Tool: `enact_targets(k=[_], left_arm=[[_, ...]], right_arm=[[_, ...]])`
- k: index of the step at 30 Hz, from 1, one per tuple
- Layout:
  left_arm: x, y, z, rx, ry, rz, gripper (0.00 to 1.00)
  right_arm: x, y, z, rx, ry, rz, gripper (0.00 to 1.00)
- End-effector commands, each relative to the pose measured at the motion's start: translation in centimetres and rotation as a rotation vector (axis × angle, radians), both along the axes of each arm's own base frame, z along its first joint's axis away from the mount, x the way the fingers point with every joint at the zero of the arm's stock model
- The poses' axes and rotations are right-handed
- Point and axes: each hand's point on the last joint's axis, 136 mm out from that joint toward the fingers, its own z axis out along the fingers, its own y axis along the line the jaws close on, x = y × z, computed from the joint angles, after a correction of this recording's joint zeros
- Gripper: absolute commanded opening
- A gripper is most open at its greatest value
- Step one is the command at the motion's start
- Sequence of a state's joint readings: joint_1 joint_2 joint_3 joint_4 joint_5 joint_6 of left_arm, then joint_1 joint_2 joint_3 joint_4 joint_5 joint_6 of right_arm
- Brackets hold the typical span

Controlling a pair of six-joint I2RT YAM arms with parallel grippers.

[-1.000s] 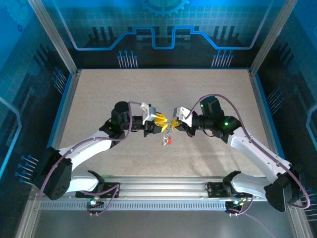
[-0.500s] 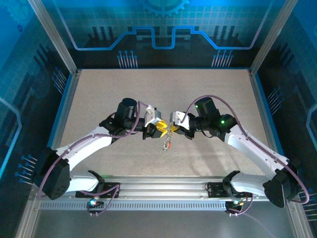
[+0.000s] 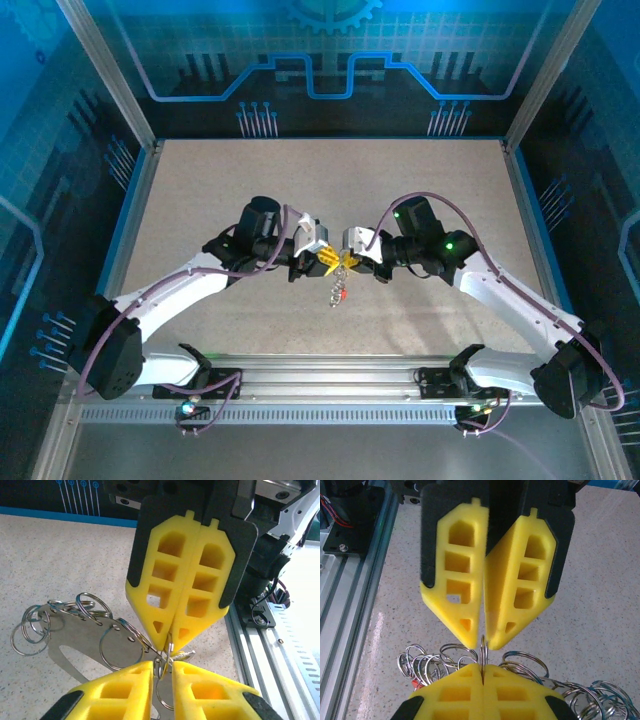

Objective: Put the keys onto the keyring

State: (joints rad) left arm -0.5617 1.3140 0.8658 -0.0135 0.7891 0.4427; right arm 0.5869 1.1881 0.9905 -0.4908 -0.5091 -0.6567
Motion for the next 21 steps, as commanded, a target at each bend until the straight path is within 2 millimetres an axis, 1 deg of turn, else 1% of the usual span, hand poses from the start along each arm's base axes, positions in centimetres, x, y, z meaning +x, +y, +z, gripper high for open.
enact_targets(k=[1,3,4,6,7,8,9,11,15,21], left_arm=[[-0.4,-0.5,0.4,0.007,-0.02,-0.042,0.11],[-0.5,-0.4,0.4,0.007,-0.029,-0.046,0.01],[-0.5,-0.4,0.5,0.006,-0.036,-0.048,0.0],[-0.7,-0.4,0.6,0.003,-0.048,-0.054,0.0],[-0.7,-0.3,0.6,0.001,-0.053,-0.055,0.0],[-0.7,-0.3,0.7,0.0,-0.058,-0.054,0.0],[-0.9,-0.3,0.7,-0.004,-0.061,-0.056,0.0],[-1.1,-0.2,0.9,-0.02,-0.071,-0.058,0.0],[-1.1,-0.3,1.6,-0.085,-0.075,-0.038,0.0],[-0.8,-0.5,2.2,-0.157,-0.086,-0.024,0.0]], right_arm=[[-0.5,0.9,1.5,0.034,-0.022,0.053,0.0],[-0.5,0.9,1.5,0.036,-0.022,0.054,0.0],[-0.5,0.9,1.6,0.038,-0.023,0.051,0.0],[-0.5,0.8,1.8,0.051,-0.024,0.05,0.0],[-0.5,0.8,1.9,0.06,-0.021,0.046,0.03],[-0.4,0.7,2.0,0.07,-0.02,0.037,0.08],[-0.3,0.5,2.2,0.083,-0.023,0.031,0.12],[-0.1,0.1,2.4,0.105,-0.022,0.013,0.17],[-0.1,-0.6,2.6,0.127,-0.006,-0.008,0.18],[-0.2,-0.9,2.3,0.13,0.017,-0.013,0.18]])
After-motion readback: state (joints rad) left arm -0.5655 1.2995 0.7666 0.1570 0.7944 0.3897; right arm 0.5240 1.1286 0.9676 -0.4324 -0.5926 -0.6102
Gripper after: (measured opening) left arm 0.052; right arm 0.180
